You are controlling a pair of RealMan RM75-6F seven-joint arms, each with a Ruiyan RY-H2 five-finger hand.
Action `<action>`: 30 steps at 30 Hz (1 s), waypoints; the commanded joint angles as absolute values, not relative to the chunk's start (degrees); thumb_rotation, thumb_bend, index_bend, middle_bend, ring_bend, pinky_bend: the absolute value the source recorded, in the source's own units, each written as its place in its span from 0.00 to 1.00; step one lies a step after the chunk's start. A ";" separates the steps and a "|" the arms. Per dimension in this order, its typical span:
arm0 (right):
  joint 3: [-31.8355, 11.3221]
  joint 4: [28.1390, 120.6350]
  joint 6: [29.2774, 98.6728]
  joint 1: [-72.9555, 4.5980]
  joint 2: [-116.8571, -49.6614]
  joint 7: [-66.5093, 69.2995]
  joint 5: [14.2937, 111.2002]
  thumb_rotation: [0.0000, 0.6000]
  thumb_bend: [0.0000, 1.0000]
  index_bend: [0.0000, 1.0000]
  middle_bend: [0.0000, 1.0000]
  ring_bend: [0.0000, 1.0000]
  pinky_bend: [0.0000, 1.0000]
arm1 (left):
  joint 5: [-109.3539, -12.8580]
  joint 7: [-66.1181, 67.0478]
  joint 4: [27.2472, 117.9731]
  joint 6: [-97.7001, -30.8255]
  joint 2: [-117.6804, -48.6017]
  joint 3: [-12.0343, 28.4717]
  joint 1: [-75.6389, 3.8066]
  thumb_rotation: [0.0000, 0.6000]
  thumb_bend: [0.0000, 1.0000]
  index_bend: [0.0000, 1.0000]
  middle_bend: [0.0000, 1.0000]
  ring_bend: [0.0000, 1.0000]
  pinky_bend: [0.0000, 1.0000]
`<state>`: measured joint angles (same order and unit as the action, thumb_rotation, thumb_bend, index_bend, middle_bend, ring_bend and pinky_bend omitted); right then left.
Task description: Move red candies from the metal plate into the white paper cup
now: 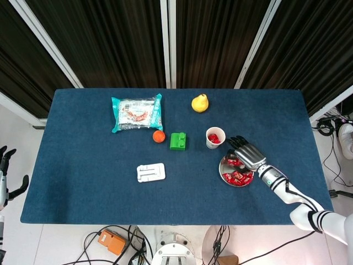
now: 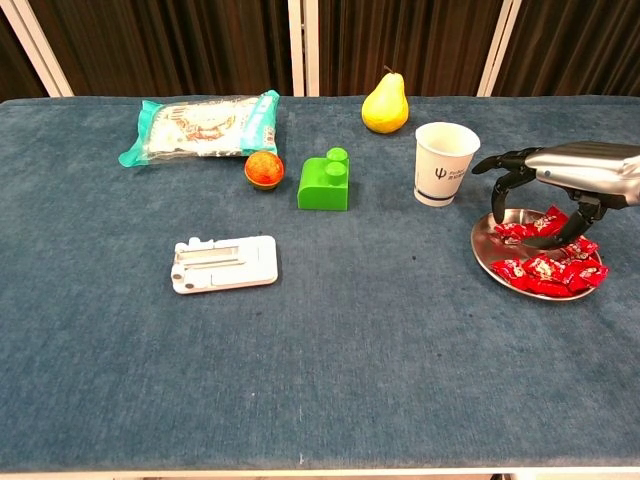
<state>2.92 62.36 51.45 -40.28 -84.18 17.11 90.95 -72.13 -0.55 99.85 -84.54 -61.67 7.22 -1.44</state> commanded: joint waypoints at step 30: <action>2.76 62.91 50.69 -40.57 -83.74 14.85 90.56 1.00 0.48 0.62 0.09 0.00 0.00 | -72.20 -0.31 99.72 -84.46 -61.72 7.33 -1.58 1.00 0.35 0.11 0.00 0.00 0.00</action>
<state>2.77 62.89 50.67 -40.58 -83.77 14.84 90.55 -72.20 -0.31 99.71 -84.46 -61.72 7.32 -1.58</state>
